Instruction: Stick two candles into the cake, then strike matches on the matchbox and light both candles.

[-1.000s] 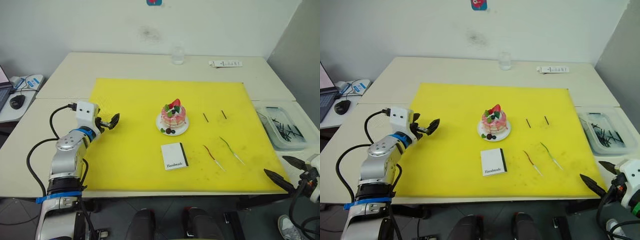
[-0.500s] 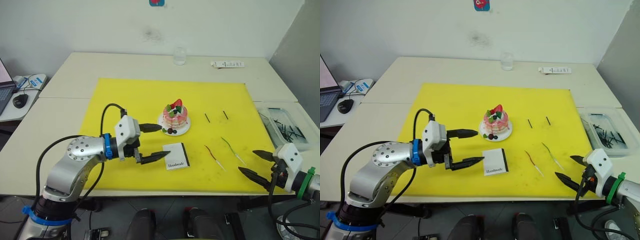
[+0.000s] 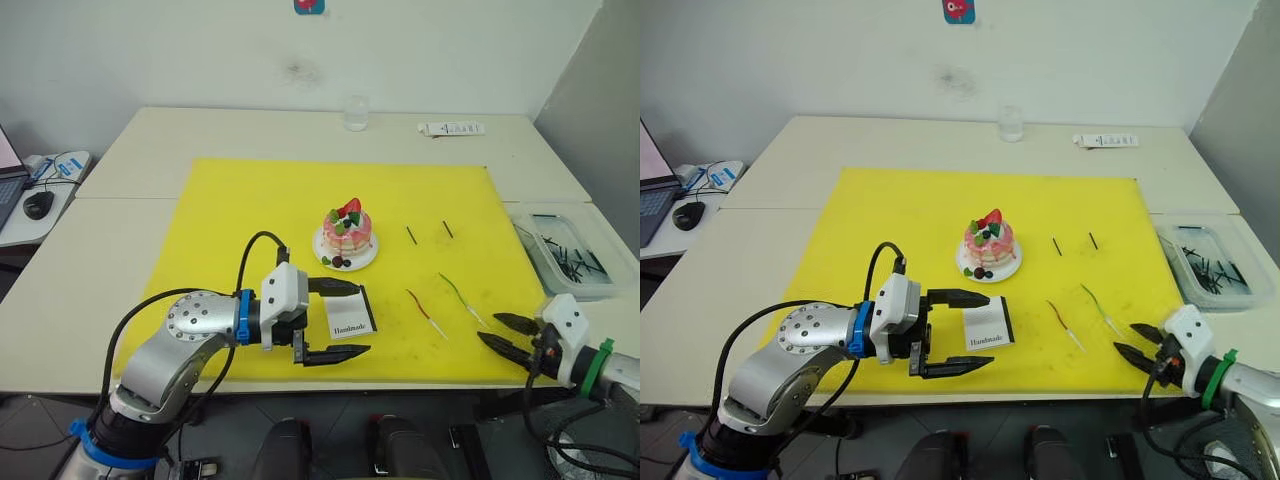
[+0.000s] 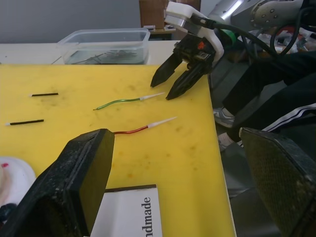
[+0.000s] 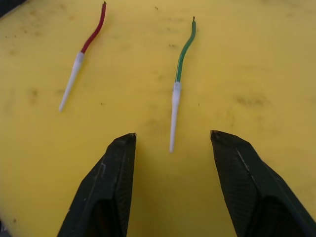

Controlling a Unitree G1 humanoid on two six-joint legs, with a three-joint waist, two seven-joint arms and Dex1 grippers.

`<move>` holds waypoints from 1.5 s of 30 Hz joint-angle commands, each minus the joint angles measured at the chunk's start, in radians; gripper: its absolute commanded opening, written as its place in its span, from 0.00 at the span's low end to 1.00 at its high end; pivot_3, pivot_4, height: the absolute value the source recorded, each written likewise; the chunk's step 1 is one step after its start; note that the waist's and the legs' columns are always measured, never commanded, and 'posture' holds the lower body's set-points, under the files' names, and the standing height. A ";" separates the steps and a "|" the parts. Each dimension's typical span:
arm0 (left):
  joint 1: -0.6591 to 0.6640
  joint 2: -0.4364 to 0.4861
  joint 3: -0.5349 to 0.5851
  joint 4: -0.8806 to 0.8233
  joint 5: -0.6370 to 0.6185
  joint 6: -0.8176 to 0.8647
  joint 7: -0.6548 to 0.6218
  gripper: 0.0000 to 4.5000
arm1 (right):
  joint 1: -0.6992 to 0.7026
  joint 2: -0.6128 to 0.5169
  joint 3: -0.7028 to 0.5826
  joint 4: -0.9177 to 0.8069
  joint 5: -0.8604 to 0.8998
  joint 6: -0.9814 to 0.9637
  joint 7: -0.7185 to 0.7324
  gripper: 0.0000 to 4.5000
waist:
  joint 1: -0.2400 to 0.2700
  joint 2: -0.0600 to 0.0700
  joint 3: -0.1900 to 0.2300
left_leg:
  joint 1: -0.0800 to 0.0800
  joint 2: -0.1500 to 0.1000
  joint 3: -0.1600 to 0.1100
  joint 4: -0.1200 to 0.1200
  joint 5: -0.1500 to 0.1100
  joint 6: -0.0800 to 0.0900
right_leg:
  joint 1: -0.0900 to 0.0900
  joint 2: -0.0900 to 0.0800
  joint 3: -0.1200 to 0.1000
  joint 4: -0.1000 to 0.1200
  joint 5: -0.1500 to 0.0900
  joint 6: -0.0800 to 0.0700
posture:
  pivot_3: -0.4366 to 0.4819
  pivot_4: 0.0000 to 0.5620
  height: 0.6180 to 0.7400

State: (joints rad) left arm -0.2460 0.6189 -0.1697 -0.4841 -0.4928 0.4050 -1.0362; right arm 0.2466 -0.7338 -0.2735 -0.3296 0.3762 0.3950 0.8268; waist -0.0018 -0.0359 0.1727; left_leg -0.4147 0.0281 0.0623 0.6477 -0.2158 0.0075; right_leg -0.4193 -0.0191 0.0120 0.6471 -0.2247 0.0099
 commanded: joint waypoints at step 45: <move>-0.057 -0.259 0.104 0.021 -0.331 0.359 0.347 0.91 | -0.152 0.083 0.000 -0.208 0.108 -0.035 -0.102 0.00 | -0.001 0.000 0.000 | 0.000 0.001 -0.002 0.002 0.000 0.000 | 0.001 0.000 0.000 0.001 0.001 0.002 | 0.48 0.27 1.00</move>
State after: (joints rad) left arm -0.2824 0.3930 -0.0905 -0.4552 -0.7520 0.7223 -0.7501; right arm 0.1332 -0.6593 -0.2870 -0.4824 0.4658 0.3520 0.7567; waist -0.0032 -0.0358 0.1725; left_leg -0.4143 0.0288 0.0600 0.6493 -0.2158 0.0076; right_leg -0.4183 -0.0185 0.0116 0.6479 -0.2233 0.0125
